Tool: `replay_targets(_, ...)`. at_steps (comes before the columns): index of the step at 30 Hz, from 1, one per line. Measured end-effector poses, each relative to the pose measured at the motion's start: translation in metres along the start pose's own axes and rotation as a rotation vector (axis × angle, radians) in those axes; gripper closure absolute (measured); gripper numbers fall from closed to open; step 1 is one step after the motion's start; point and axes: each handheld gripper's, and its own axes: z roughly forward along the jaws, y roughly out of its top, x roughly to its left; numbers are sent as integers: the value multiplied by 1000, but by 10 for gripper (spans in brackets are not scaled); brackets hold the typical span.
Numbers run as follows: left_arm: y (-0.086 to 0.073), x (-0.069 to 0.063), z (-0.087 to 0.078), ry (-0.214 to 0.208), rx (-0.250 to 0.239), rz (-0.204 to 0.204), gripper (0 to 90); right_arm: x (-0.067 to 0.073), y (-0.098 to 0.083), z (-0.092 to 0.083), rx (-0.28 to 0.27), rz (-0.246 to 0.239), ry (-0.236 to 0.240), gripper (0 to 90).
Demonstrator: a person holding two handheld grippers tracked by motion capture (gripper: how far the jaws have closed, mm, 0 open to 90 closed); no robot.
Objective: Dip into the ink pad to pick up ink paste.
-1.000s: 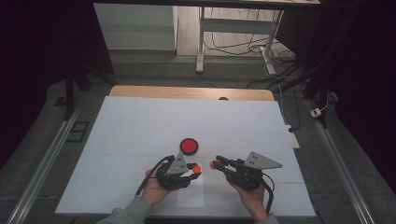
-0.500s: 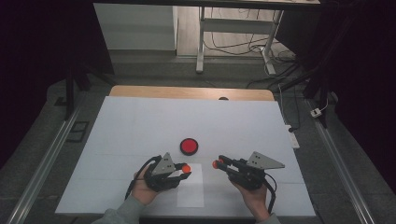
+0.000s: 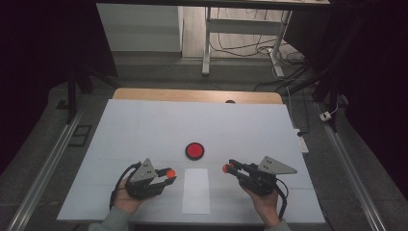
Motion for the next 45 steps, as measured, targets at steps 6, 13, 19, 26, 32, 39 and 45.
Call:
replay_targets(6,-9,6,-11,14,-1,-25,651,0,0,0,1,-2,-1,733)
replay_targets(13,-16,9,-19,25,1,-41,651,-1,0,0,1,-2,-4,733)
replay_targets(19,-19,12,-21,29,6,-50,651,-1,0,-1,4,-1,-7,733)
replay_targets(26,-22,14,-24,32,13,-56,650,-2,0,-1,4,-1,-12,733)
replay_targets(32,-26,16,-27,43,17,-71,650,-2,0,-1,4,1,-16,733)
replay_targets(39,-29,18,-28,45,21,-77,650,-3,4,7,3,0,-20,733)
replay_targets(45,-29,20,-28,43,22,-81,650,-6,7,25,22,0,-13,733)
